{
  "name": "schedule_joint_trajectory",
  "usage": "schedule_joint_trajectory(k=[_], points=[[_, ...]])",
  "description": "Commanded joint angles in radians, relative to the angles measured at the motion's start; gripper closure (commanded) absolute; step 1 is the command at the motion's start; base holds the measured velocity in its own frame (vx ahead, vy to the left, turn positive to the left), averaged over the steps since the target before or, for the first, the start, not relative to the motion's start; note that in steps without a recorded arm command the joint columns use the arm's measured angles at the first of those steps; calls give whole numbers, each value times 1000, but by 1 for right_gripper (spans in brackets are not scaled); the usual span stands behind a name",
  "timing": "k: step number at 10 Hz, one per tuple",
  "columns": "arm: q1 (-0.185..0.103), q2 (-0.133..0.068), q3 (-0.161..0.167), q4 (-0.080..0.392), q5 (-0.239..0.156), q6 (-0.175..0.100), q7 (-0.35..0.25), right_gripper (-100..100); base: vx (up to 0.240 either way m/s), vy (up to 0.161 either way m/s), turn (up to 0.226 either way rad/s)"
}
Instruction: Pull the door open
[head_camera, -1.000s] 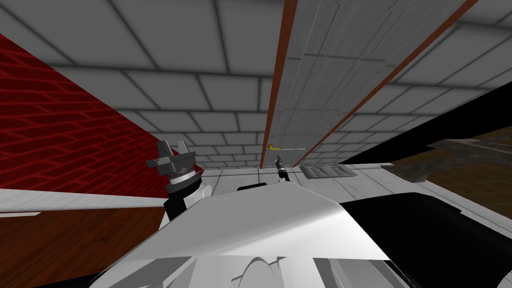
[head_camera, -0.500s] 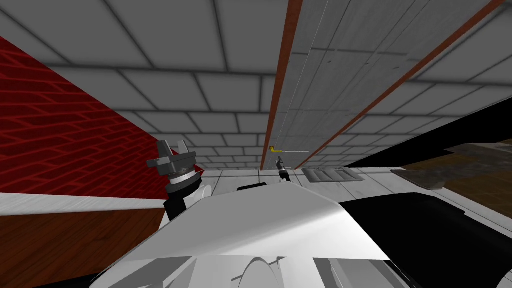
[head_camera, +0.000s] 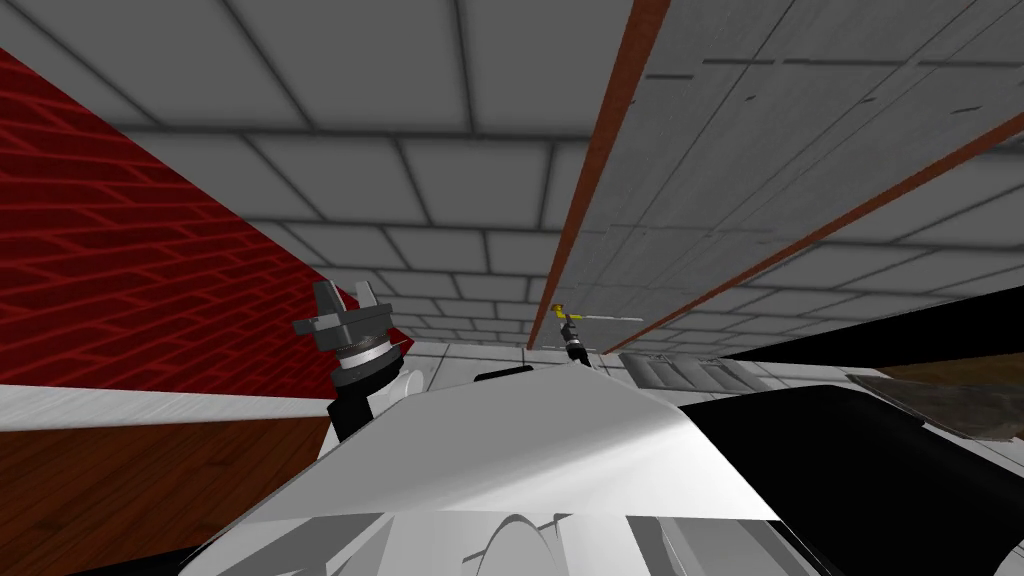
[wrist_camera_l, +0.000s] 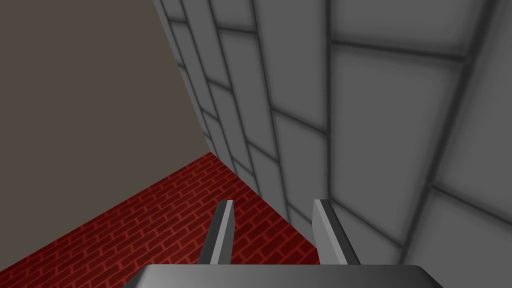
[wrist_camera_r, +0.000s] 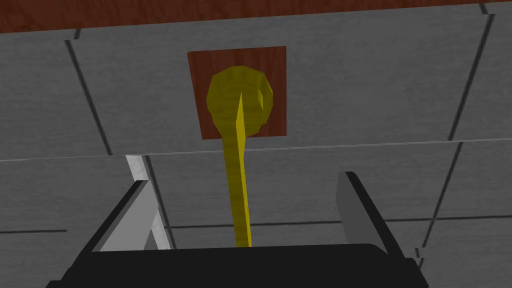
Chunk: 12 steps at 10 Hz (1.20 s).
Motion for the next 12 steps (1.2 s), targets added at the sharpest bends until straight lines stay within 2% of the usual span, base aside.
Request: schedule_joint_trajectory(k=[1, 3, 4, 5, 10, 11, 12], points=[[7, -17, -12, 24, -8, -23, -17, -100, 232, -44, 121], [8, -21, -15, 28, -10, -26, -20, -100, 90, -16, 37], [14, -19, -14, 11, -9, -15, -18, -100, 27, -5, 6], [14, -19, -14, 11, -9, -15, -18, 100, 0, 0, 0], [14, -19, -14, 11, -9, -15, -18, 100, -5, 1, 1], [28, -31, 0, 12, -4, -32, -35, 100, -127, -25, 162], [32, -35, 3, 12, -2, -37, -39, 100, -185, -30, 135]])
